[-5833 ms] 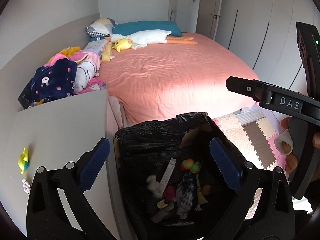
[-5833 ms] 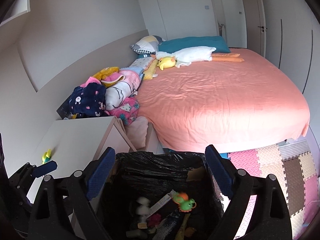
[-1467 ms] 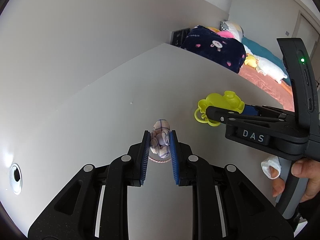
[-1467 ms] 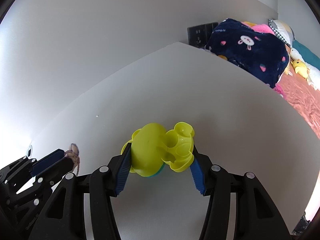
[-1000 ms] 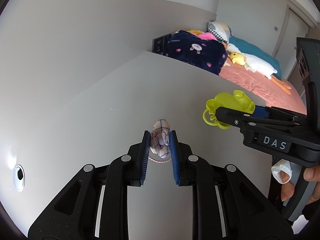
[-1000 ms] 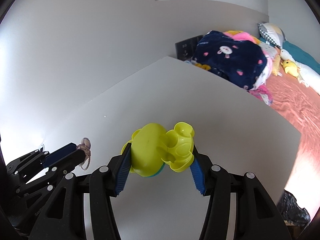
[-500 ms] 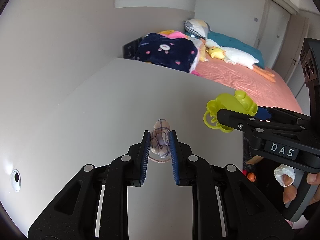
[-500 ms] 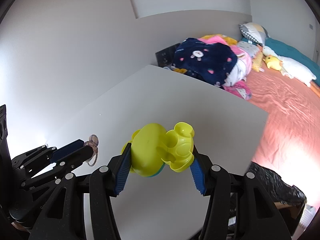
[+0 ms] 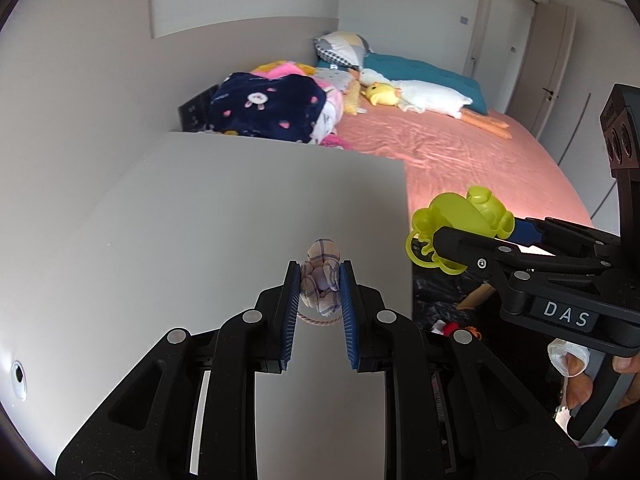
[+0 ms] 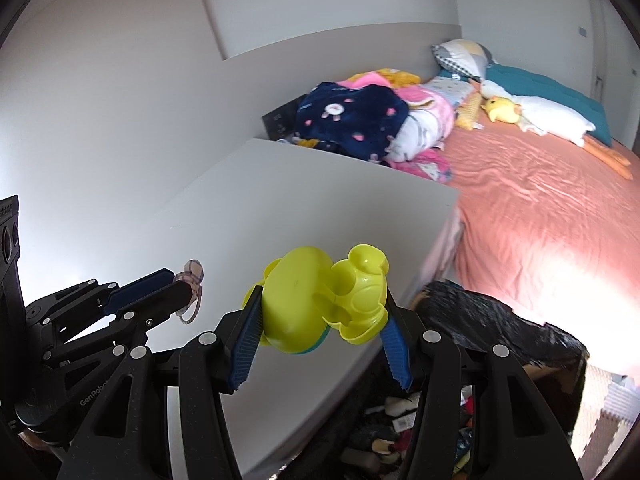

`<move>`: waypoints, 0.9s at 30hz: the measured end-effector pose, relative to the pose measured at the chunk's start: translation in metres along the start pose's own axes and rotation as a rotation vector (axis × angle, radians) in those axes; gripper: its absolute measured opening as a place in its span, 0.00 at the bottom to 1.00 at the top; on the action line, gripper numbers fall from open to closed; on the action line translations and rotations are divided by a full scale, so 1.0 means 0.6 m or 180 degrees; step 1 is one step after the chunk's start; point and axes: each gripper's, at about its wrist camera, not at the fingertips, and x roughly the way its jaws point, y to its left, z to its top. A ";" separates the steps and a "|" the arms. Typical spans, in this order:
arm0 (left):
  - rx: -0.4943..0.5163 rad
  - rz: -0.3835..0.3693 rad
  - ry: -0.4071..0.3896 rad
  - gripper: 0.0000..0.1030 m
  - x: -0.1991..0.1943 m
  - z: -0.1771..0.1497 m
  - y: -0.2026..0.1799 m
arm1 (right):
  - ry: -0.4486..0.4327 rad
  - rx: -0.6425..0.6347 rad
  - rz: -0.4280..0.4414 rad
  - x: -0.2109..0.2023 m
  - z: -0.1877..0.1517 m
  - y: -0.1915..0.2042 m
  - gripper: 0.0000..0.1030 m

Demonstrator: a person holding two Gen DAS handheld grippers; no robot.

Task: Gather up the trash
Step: 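Carry flower and yellow cup toy over the trash bag and open both tools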

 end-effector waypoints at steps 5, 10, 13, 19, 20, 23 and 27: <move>0.0114 -0.0102 -0.0002 0.19 0.007 0.007 -0.035 | -0.0031 0.0079 -0.0080 -0.020 -0.010 -0.030 0.54; 0.0228 -0.0198 -0.0004 0.19 0.017 0.017 -0.069 | -0.0091 0.0189 -0.0161 -0.041 -0.019 -0.064 0.54; 0.0313 -0.0255 0.0000 0.19 0.023 0.025 -0.090 | -0.0136 0.0277 -0.0210 -0.054 -0.023 -0.088 0.54; 0.0473 -0.0377 0.0021 0.19 0.037 0.035 -0.136 | -0.0200 0.0452 -0.0322 -0.077 -0.030 -0.132 0.54; 0.0495 -0.0398 0.0026 0.19 0.038 0.037 -0.142 | -0.0204 0.0470 -0.0334 -0.079 -0.030 -0.137 0.54; 0.0578 -0.0462 0.0041 0.19 0.045 0.041 -0.164 | -0.0222 0.0548 -0.0399 -0.088 -0.037 -0.158 0.54; 0.0669 -0.0539 0.0060 0.19 0.048 0.042 -0.189 | -0.0248 0.0651 -0.0492 -0.103 -0.045 -0.188 0.54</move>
